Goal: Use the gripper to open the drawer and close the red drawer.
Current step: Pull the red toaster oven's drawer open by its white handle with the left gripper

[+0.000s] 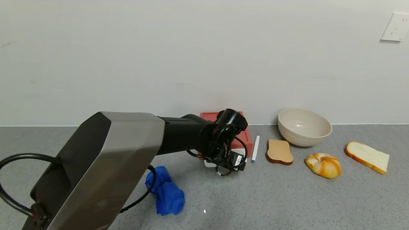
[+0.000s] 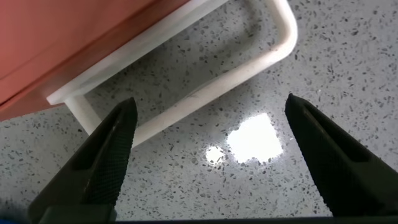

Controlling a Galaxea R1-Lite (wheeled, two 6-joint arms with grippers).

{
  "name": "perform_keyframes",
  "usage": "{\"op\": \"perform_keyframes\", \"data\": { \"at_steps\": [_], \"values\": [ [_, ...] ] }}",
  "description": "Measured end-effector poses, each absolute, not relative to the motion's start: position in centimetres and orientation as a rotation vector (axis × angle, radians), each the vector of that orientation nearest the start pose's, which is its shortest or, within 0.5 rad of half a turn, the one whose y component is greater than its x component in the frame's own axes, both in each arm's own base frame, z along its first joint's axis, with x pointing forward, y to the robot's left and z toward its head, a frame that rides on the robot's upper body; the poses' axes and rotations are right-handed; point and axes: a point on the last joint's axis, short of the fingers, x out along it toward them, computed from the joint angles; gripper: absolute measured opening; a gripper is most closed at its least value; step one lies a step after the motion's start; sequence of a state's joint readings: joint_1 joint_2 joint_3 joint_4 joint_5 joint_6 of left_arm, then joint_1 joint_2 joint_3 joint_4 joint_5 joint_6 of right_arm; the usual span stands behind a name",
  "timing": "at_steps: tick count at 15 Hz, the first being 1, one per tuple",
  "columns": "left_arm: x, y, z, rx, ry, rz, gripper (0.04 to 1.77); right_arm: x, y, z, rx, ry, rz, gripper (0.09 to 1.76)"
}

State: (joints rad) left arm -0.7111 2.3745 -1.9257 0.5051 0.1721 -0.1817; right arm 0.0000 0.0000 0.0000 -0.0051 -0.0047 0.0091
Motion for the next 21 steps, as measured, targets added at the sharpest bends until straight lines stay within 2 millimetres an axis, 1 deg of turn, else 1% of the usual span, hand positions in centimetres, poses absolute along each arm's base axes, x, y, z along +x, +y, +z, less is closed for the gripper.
{"op": "perform_keyframes", "data": {
  "at_steps": [6,10,21],
  "values": [
    [36.2,-29.9,11.3,0.261,0.896,-0.389,1.72,-2.3,0.0,7.6,0.01,-0.005,-0.005,1.71],
    [36.5,-30.1,10.7,0.267,0.903,-0.382,1.72,-2.3,0.0,7.6,0.009,-0.005,-0.004,1.71],
    [36.6,-30.4,9.4,0.298,0.91,-0.319,1.72,-2.3,0.0,7.6,0.009,-0.005,-0.005,1.71]
  ]
}}
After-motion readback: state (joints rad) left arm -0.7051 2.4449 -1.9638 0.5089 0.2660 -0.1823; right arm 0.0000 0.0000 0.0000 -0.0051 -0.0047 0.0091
